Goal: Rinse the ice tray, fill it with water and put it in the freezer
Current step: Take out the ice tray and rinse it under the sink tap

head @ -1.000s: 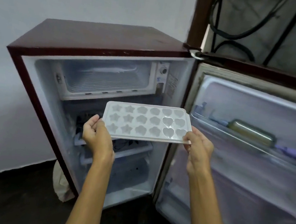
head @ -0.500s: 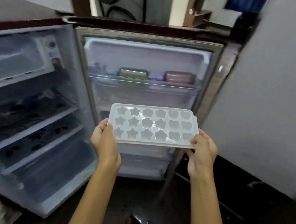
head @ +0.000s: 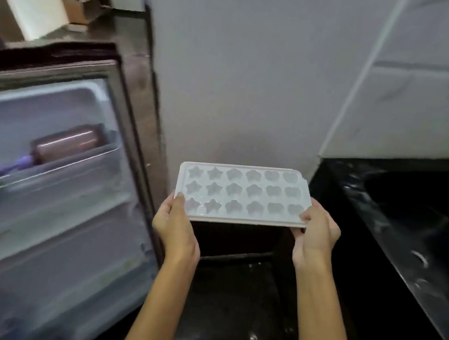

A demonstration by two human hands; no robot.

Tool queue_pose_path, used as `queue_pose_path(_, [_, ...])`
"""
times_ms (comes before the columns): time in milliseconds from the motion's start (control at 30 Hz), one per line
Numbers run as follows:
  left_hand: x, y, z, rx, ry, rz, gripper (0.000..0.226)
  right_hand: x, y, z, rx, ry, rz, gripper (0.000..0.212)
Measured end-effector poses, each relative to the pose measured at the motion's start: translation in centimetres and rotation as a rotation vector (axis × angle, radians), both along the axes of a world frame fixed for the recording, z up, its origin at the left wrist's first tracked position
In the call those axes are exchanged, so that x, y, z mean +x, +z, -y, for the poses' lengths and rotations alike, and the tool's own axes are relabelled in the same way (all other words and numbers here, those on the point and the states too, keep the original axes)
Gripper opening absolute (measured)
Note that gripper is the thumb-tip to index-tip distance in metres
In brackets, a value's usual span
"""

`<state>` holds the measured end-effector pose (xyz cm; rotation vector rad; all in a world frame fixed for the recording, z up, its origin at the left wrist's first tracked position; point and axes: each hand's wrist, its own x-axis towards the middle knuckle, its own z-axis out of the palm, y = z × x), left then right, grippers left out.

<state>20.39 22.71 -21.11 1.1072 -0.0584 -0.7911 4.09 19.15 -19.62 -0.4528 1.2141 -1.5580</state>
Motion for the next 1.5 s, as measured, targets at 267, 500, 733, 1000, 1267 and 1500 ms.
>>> queue_pose_path(267, [-8.1, -0.5, 6.0, 0.008, -0.494, -0.008, 0.025, -8.7, -0.6, -0.7, 0.045, -0.390, -0.005, 0.041])
queue_pose_path(500, [-17.2, -1.6, 7.5, 0.004, -0.970, -0.061, 0.033, -17.1, -1.8, -3.2, 0.048, -0.687, 0.007, 0.045])
queue_pose_path(733, [-27.0, -1.2, 9.5, -0.017, -1.132, -0.122, 0.033, -26.2, -2.3, -2.8, 0.028, -0.813, 0.039, 0.045])
queue_pose_path(1000, [-36.3, -0.9, 12.2, -0.004, -1.187, -0.223, 0.036, -35.3, -1.0, -0.4, 0.003, -0.822, 0.003, 0.041])
queue_pose_path(1267, [-41.1, -1.2, 14.8, 0.013, -1.235, -0.294, 0.036, -40.4, -1.1, 1.9, 0.044, -0.826, 0.002, 0.036])
queue_pose_path(1500, [-44.6, -1.1, 18.8, 0.056, -1.273, -0.271, 0.038, -43.8, -2.0, 5.3, 0.132, -0.854, -0.034, 0.031])
